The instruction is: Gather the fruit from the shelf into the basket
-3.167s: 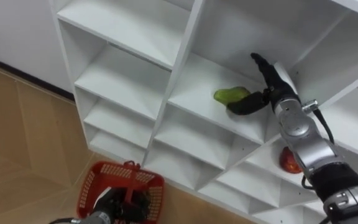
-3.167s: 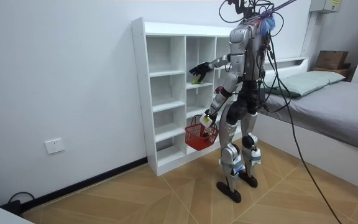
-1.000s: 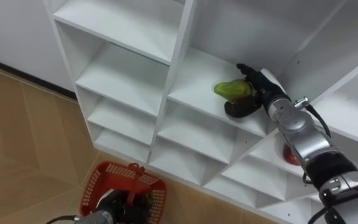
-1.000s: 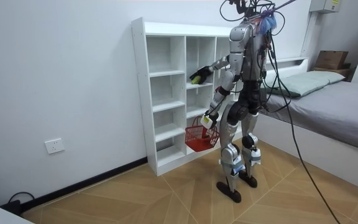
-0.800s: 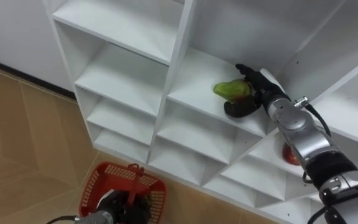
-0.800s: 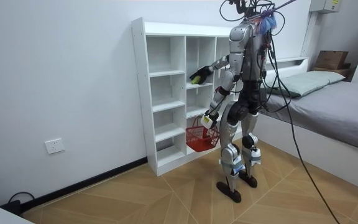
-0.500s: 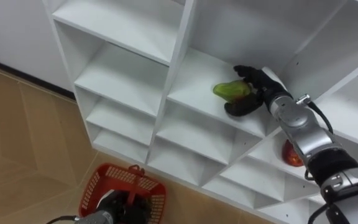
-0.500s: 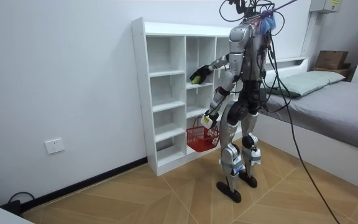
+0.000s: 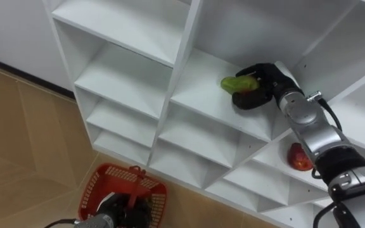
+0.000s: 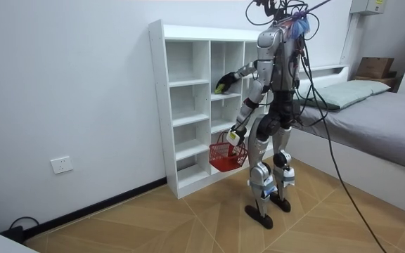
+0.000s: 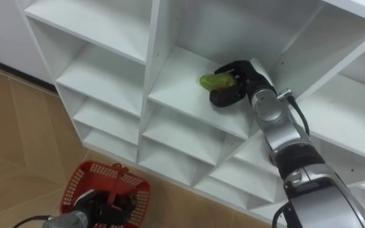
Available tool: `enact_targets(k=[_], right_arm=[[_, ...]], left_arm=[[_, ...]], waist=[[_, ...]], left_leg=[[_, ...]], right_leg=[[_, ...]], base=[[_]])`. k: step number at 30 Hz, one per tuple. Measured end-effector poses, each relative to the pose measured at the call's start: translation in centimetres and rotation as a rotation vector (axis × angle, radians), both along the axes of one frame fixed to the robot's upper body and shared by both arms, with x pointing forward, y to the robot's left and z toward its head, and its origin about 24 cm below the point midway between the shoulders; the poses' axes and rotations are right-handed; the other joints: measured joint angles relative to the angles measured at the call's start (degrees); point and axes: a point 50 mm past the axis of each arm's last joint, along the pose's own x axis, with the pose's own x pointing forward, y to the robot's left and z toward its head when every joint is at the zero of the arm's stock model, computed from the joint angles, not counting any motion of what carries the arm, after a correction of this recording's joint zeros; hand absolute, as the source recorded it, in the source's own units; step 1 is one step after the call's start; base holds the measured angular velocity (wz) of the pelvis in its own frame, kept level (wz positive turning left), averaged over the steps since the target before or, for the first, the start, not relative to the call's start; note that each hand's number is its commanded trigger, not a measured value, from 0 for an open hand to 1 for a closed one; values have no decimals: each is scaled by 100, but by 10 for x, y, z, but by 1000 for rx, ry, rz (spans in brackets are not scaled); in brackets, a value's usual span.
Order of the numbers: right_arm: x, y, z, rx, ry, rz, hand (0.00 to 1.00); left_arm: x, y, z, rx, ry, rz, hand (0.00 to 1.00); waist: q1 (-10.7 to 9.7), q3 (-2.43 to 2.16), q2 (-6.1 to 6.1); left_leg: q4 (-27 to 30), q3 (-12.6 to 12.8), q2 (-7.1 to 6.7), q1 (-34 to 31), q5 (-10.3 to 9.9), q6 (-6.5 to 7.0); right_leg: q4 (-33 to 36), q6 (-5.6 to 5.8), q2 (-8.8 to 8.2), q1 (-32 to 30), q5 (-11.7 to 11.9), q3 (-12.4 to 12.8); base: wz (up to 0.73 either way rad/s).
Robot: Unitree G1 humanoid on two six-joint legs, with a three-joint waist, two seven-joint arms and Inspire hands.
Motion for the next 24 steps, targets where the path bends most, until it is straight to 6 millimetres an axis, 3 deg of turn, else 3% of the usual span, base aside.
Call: enact_targets(k=[24], right_arm=[[0, 2, 0, 12, 0, 7, 100]], left_arm=[[2, -3, 1, 4, -3, -25, 100]], waist=[[-14, 8, 16]], left_leg=[[-30, -10, -1, 12, 0, 0]], right_leg=[[-4, 0, 4, 1, 0, -3]], base=[[0]])
